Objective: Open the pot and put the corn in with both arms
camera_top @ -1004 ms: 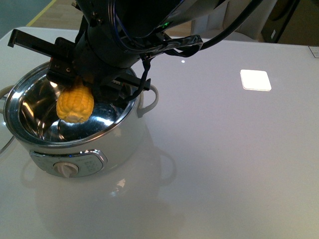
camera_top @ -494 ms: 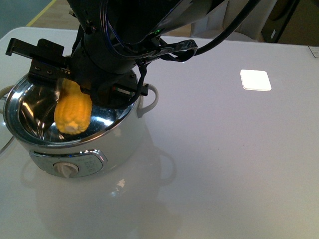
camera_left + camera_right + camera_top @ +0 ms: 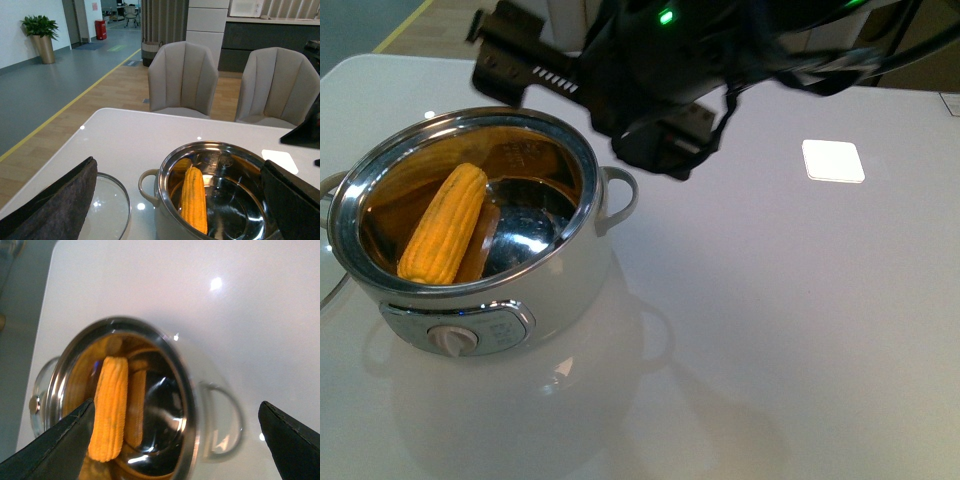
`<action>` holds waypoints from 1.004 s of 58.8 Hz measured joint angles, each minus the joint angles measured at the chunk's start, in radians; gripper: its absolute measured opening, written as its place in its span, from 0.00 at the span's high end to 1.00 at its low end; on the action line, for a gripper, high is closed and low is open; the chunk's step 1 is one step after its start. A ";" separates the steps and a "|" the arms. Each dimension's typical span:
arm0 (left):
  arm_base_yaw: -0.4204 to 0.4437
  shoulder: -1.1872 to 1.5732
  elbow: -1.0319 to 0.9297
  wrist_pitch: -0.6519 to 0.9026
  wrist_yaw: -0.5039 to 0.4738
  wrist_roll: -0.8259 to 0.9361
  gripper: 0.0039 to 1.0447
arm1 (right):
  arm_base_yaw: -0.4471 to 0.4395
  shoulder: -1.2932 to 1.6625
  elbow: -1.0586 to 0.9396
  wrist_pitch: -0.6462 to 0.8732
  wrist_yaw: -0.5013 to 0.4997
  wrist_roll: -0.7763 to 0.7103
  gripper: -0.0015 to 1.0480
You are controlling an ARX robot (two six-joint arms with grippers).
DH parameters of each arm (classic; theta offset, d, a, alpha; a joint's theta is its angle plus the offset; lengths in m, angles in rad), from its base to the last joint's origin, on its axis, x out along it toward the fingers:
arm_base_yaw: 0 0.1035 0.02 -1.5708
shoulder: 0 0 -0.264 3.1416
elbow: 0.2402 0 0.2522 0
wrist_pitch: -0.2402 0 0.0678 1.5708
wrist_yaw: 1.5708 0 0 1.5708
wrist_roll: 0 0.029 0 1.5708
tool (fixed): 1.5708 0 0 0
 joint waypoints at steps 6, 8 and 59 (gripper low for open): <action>0.000 0.000 0.000 0.000 0.000 0.000 0.06 | -0.064 -0.105 -0.105 0.035 0.047 -0.020 0.08; 0.000 0.000 0.000 0.000 0.000 0.000 0.06 | -0.100 -0.158 -0.161 0.047 0.083 -0.043 0.08; 0.000 0.000 0.000 0.000 0.000 0.000 0.06 | -0.335 -1.315 -0.821 -0.183 0.339 -0.479 0.12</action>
